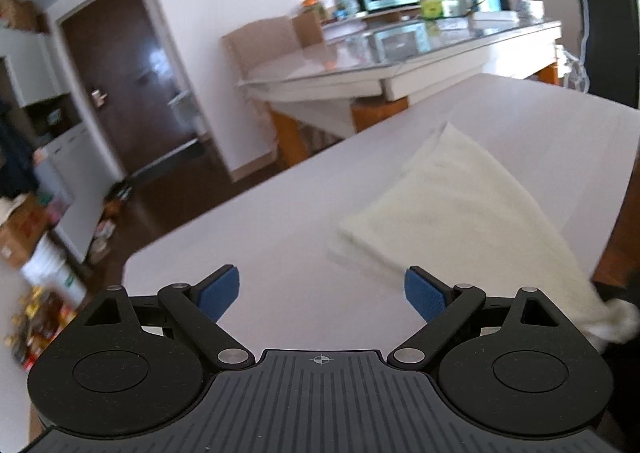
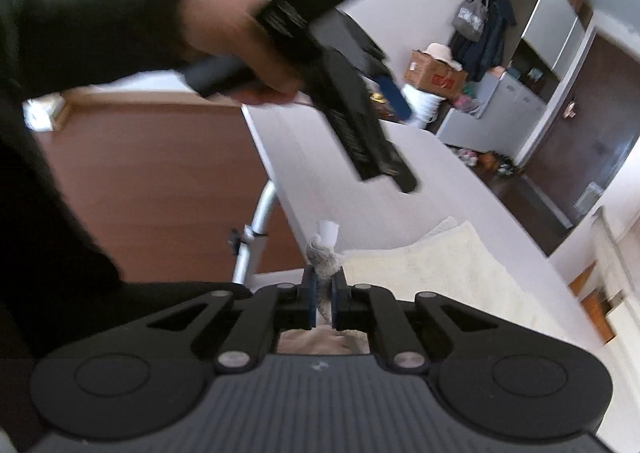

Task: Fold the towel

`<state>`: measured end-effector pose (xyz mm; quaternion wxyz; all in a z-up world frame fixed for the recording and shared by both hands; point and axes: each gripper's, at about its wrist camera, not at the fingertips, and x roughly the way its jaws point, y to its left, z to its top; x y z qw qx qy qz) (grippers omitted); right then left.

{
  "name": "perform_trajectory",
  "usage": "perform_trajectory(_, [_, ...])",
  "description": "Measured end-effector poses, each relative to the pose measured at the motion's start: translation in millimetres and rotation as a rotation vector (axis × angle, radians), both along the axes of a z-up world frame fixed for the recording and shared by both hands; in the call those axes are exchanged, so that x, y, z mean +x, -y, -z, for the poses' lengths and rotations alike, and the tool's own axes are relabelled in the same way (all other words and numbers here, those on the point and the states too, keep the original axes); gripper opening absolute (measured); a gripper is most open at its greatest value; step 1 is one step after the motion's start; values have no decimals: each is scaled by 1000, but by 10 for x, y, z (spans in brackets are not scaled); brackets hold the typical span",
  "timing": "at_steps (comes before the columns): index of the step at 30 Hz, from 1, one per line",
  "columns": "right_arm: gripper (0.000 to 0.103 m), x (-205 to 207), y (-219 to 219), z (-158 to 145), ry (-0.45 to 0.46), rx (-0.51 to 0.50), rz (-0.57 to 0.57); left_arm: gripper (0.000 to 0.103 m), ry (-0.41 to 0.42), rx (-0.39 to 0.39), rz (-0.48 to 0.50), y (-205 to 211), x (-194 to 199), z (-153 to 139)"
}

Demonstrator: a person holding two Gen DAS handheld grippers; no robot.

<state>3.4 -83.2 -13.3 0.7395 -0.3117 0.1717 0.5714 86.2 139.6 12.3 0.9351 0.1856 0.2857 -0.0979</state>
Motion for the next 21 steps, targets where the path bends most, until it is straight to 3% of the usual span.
perform_trajectory(5, [7, 20, 189, -158, -57, 22, -43, 93, -44, 68, 46, 63, 376, 154])
perform_trajectory(13, [7, 186, 286, -213, -109, 30, -86, 93, -122, 67, 62, -29, 578, 333])
perform_trajectory(21, [7, 832, 633, -523, -66, 141, 89, 95, -144, 86, 54, -33, 607, 343])
